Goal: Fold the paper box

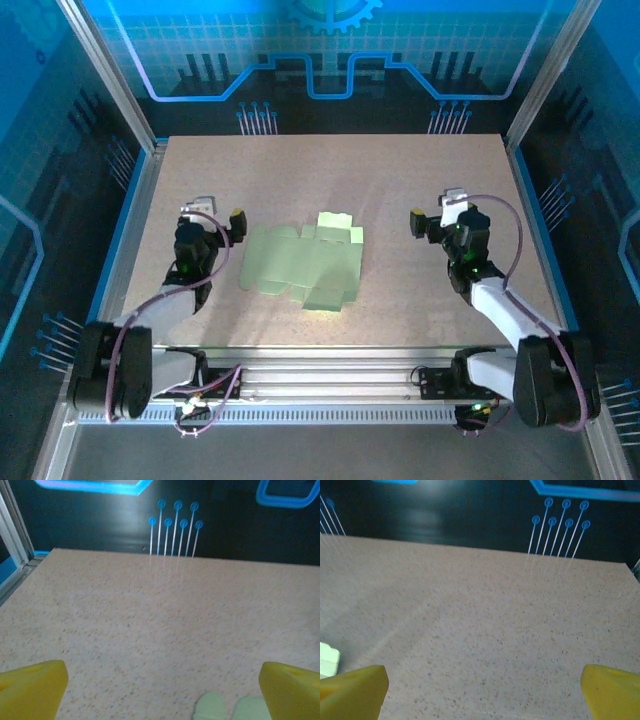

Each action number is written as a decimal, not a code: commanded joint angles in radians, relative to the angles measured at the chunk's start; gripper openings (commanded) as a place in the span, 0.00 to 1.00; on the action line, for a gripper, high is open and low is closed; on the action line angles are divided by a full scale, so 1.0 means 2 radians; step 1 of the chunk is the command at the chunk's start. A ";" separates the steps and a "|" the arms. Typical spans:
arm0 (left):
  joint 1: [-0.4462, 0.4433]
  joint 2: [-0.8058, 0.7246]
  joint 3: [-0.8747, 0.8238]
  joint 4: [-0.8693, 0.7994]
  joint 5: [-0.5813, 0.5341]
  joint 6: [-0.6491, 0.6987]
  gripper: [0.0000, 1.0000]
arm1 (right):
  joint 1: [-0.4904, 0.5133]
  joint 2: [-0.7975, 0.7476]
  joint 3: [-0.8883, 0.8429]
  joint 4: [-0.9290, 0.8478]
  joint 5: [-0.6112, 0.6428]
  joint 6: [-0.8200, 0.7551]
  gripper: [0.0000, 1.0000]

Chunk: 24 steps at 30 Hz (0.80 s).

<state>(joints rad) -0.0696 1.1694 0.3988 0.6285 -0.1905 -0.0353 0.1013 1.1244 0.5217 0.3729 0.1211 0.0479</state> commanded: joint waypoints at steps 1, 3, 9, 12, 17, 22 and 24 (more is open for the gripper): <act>-0.026 -0.046 0.034 -0.129 0.012 -0.054 0.99 | 0.004 -0.035 0.050 -0.152 -0.059 0.083 1.00; -0.043 -0.059 0.047 -0.165 0.032 -0.087 0.99 | 0.003 -0.046 0.075 -0.195 -0.112 0.125 1.00; -0.079 -0.060 0.058 -0.211 0.065 -0.205 0.99 | 0.006 -0.057 0.066 -0.186 -0.237 0.239 1.00; -0.093 -0.036 0.053 -0.198 0.094 -0.246 0.99 | 0.023 -0.055 0.055 -0.186 -0.245 0.281 1.00; -0.112 0.021 0.064 -0.189 0.125 -0.260 0.99 | 0.090 -0.029 0.038 -0.176 -0.213 0.325 0.93; -0.115 0.061 0.071 -0.179 0.131 -0.260 0.99 | 0.147 0.038 0.028 -0.147 -0.190 0.357 0.72; -0.116 0.073 0.069 -0.178 0.128 -0.262 0.96 | 0.161 0.064 0.026 -0.134 -0.182 0.367 0.69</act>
<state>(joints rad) -0.2932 1.2915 0.5098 0.2604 0.0402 -0.5339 0.3862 1.1961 0.5922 0.0608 -0.2787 0.7094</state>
